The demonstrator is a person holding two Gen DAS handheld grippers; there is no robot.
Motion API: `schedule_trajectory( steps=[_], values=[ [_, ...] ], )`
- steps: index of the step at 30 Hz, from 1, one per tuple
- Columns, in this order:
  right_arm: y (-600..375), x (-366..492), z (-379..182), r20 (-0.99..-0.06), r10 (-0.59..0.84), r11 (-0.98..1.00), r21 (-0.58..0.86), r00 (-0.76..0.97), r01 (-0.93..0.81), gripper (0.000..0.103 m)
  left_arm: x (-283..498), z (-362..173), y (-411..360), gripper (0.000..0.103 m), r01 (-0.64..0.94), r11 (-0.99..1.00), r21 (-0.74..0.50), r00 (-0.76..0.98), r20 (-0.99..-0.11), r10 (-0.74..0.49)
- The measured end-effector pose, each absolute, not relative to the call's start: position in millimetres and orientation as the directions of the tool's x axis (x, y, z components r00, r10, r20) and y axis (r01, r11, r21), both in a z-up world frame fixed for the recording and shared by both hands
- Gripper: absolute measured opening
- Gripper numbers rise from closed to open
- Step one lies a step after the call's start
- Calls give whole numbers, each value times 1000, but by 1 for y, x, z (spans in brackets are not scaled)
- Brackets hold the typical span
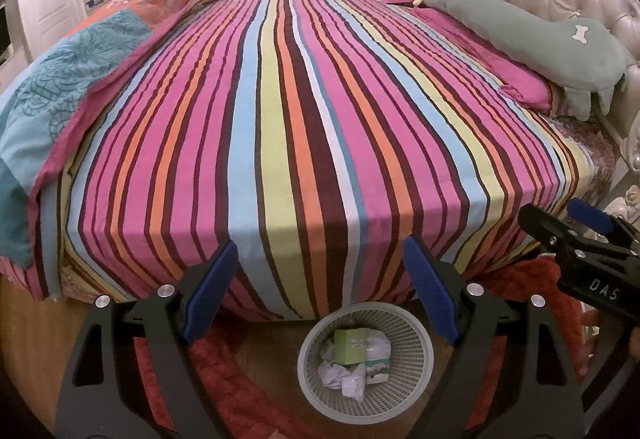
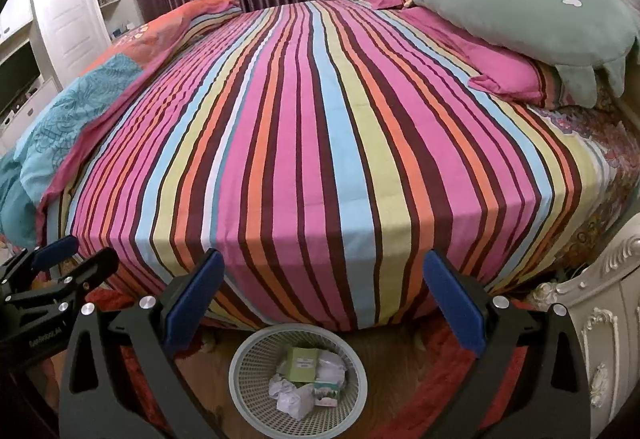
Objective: Collect trash
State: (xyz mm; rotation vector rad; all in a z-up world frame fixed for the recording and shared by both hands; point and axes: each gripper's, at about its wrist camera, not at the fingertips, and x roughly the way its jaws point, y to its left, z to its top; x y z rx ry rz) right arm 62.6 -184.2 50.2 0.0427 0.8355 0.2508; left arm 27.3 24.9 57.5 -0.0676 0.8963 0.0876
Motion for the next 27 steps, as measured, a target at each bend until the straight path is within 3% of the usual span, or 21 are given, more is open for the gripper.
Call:
schedule_trajectory(
  steps=[19, 27],
  values=[
    [-186, 65, 49, -731, 231, 971, 132, 642, -199, 95, 31, 58, 15, 82, -95, 995, 22, 628, -774, 77],
    [-189, 66, 53, -723, 232, 971, 132, 650, -200, 95, 31, 61, 18, 82, -103, 995, -12, 631, -774, 56]
  ],
)
